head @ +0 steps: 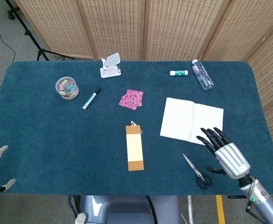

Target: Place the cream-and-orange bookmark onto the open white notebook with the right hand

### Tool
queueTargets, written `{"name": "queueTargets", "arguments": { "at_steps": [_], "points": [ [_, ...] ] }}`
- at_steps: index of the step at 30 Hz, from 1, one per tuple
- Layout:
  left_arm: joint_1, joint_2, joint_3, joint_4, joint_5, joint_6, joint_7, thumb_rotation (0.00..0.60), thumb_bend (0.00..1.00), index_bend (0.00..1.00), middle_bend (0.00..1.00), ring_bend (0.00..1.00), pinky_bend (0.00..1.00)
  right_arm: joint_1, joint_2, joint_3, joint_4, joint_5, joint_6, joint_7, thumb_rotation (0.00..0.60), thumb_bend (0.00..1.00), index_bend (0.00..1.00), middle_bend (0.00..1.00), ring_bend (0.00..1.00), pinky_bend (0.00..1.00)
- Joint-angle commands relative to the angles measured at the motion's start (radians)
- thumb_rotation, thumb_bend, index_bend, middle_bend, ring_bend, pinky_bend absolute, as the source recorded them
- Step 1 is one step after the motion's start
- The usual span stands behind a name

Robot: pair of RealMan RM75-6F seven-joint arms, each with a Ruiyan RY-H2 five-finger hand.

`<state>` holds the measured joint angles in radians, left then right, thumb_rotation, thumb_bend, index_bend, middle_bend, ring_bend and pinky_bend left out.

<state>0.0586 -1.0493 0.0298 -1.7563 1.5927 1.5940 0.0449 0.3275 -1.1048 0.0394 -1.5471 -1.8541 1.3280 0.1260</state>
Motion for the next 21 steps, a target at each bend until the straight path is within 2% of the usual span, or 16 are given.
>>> {"name": "queueTargets", "arguments": {
  "at_steps": [1,11,21],
  "points": [
    [-0.013,-0.007,-0.015,-0.005,-0.031,-0.022,0.015,0.6,0.0,0.0,0.0,0.0,0.0,0.161,-0.009,0.019,0.065,-0.089,-0.153,0.025,0.6,0.0,0.14,0.0,0.0,0.0],
    [-0.043,-0.017,-0.029,-0.019,-0.08,-0.083,0.064,0.6,0.0,0.0,0.0,0.0,0.0,0.437,-0.164,0.02,0.178,-0.263,-0.319,-0.035,0.6,0.0,0.14,0.0,0.0,0.0],
    [-0.057,-0.024,-0.042,-0.024,-0.129,-0.113,0.083,0.6,0.0,0.0,0.0,0.0,0.0,0.615,-0.318,0.009,0.297,-0.322,-0.401,-0.045,0.6,0.0,0.17,0.0,0.0,0.0]
  ]
}}
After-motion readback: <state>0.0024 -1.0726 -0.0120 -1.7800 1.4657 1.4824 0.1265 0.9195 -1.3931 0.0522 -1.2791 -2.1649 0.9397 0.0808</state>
